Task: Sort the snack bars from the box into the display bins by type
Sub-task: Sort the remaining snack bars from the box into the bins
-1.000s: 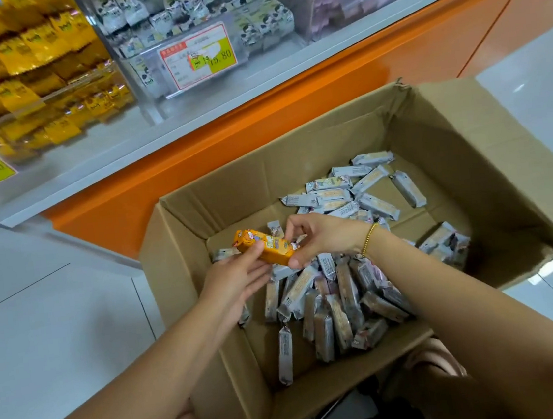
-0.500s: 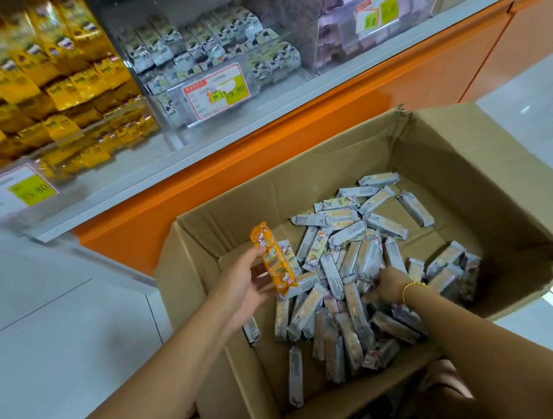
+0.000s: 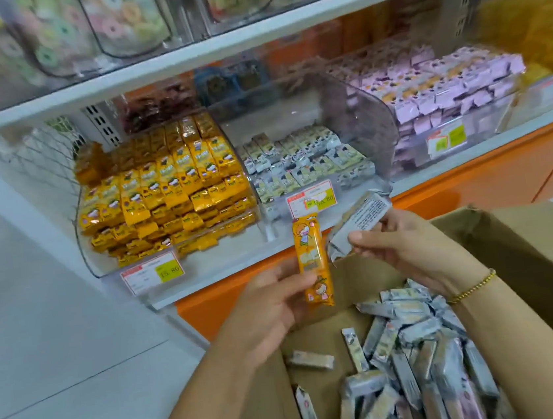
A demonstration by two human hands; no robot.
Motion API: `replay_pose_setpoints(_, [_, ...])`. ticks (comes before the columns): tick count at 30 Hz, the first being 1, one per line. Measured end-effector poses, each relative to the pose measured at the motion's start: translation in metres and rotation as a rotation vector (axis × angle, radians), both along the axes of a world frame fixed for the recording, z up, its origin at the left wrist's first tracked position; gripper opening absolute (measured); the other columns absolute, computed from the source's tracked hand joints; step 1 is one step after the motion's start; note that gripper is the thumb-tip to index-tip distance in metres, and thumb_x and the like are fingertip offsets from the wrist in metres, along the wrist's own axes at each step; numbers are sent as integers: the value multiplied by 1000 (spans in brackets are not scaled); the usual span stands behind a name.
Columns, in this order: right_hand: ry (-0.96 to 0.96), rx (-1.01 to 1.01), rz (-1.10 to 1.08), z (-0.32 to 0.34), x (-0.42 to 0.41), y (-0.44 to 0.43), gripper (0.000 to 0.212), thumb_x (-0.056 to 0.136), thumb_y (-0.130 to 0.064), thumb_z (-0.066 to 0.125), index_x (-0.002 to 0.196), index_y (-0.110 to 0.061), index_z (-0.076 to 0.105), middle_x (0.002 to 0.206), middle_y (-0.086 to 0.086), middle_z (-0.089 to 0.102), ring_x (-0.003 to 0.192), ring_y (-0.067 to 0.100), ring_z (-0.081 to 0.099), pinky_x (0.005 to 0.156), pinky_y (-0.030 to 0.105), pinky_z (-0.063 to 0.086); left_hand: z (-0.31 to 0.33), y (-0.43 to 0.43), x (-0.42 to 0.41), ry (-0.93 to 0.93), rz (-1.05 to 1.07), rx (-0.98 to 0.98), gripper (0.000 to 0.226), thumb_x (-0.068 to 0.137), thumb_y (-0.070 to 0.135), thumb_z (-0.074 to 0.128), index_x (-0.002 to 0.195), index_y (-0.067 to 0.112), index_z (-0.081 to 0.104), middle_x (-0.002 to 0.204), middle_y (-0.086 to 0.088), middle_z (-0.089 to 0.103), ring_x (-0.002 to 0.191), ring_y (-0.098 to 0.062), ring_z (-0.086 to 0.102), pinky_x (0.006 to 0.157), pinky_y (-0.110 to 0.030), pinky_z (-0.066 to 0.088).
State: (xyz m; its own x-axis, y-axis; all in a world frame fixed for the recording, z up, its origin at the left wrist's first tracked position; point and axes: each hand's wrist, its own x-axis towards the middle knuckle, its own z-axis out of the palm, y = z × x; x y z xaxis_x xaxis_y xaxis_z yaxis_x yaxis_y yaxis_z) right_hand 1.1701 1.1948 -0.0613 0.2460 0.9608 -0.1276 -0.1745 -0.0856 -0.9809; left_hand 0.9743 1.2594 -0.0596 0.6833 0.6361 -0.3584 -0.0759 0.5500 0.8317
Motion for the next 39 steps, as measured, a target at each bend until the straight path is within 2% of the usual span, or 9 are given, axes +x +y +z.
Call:
replay_pose_setpoints(3, [-120,118,39,39,-15,22,16,89,-17,61,77,-10,68,61,1,50,54,7,42,50,17,34,42,21,-8,49,166,194,22,79,4,62,100,6,67,89,-7,74,71,-13,69,62,-24,57])
replay_pose_setpoints(8, [-301,211,-22,70,-26,78,41,91,-30,63,80,8,54,67,9,46,55,10,50,56,19,41,87,95,-38,361,530,604,15,81,26,72,95,26,68,90,10,70,82,-5,63,79,-29,53])
replay_pose_setpoints(11, [-317,208,-46,79,-27,112,32,91,-27,63,72,-2,56,53,-7,53,45,5,50,48,15,41,94,141,-51,544,813,776,23,82,29,72,99,15,65,86,-2,69,64,-11,57,67,-23,48])
replay_pose_setpoints(14, [-416,190,-44,76,-23,141,55,82,-46,68,86,9,60,65,12,63,53,14,59,57,31,48,89,172,-59,829,940,891,28,85,31,68,99,7,61,83,-5,64,74,-23,61,61,-22,40])
replay_pose_setpoints(17, [-468,162,-73,71,-15,163,63,76,-52,71,85,9,58,63,12,58,56,21,59,58,37,44,84,187,-61,974,882,995,23,88,33,63,91,11,62,87,-9,69,83,-31,66,73,-34,51])
replay_pose_setpoints(23, [-482,92,-128,59,-2,188,35,85,-29,70,62,-12,50,53,1,50,43,9,53,46,22,43,98,190,-59,1253,563,1148,55,79,44,72,121,13,53,115,-10,62,105,-31,59,82,-38,48])
replay_pose_setpoints(29, [-486,65,-283,46,10,195,42,89,-30,65,66,-2,43,50,3,36,28,3,37,31,15,28,101,190,-54,1213,608,1157,27,87,31,66,99,8,57,93,-12,65,86,-30,60,64,-31,38])
replay_pose_setpoints(35, [-511,32,-210,37,14,200,46,87,-30,68,84,15,57,34,-7,46,27,0,41,30,11,27,101,209,-56,1277,711,1107,36,94,38,52,100,7,69,95,-15,68,85,-32,62,63,-29,38])
replay_pose_setpoints(39, [-387,11,-210,32,21,201,57,86,-33,68,97,21,52,49,5,38,28,6,33,31,13,23,98,208,-57,1305,666,1092,45,87,51,59,92,7,67,88,-12,67,75,-25,57,61,-30,40])
